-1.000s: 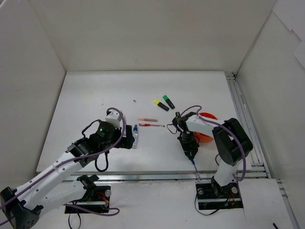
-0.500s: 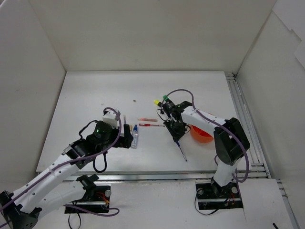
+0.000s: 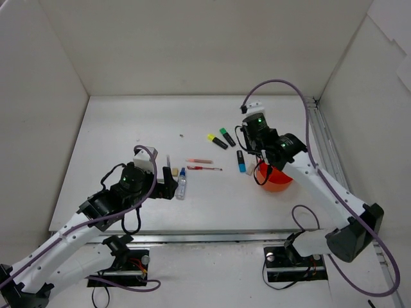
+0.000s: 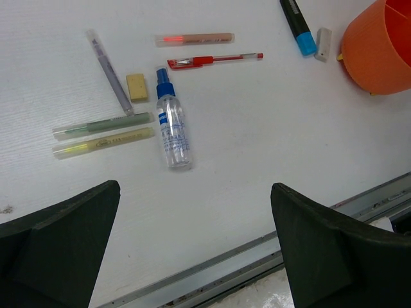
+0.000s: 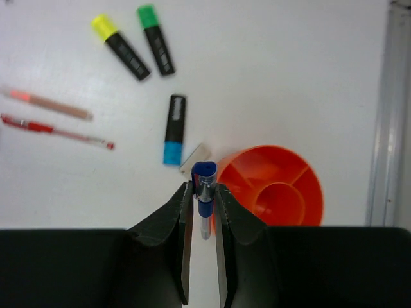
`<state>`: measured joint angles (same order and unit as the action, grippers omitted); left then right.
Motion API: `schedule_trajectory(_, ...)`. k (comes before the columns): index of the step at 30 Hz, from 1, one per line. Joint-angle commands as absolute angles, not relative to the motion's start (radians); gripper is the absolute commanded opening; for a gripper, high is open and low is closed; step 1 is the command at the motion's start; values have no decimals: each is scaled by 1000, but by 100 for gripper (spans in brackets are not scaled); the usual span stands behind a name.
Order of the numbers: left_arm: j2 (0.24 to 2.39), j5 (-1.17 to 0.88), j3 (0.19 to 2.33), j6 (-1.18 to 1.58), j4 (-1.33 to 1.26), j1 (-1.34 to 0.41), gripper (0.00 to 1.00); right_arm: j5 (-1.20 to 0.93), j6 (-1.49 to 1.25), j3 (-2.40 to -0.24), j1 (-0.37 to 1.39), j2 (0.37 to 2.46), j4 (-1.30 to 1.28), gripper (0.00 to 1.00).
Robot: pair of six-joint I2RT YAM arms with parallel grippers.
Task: Sort the stationery into containers
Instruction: Place the pen in the storage box.
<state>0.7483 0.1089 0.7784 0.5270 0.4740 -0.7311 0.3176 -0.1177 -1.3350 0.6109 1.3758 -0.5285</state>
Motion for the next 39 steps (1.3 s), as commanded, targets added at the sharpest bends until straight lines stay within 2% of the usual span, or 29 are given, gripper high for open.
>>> schedule_trajectory(1, 747, 118, 836, 503, 425, -727, 100, 581, -155, -1296, 588, 1269, -401, 0)
schedule_trajectory(7, 772, 133, 842, 500, 416, -736, 100, 736, -164, -1188, 525, 1163, -275, 0)
schedule_trajectory(12, 799, 140, 851, 499, 411, -736, 100, 772, -155, -1074, 489, 1114, -143, 0)
schedule_trajectory(18, 830, 138, 859, 492, 399, -736, 100, 674, -139, -922, 457, 1086, 93, 0)
schedule_trajectory(25, 842, 138, 853, 492, 393, -736, 100, 643, -210, -868, 454, 1075, 48, 0)
schedule_trajectory(26, 845, 137, 853, 492, 390, -736, 100, 635, -244, -861, 456, 1068, 37, 7)
schedule_trajectory(29, 856, 132, 856, 483, 394, -736, 100, 607, -278, -831, 451, 1042, 17, 19)
schedule_trajectory(33, 856, 129, 851, 479, 394, -736, 100, 597, -308, -798, 454, 1008, -32, 29)
schedule_trajectory(34, 856, 129, 848, 479, 394, -736, 100, 591, -314, -796, 453, 1003, -40, 36)
schedule_trajectory(35, 856, 127, 845, 479, 394, -736, 100, 588, -327, -795, 451, 991, -49, 50)
schedule_trajectory(36, 853, 127, 845, 479, 394, -736, 100, 578, -327, -796, 453, 985, -60, 56)
schedule_trajectory(39, 848, 130, 845, 479, 400, -736, 100, 559, -322, -804, 454, 953, -72, 63)
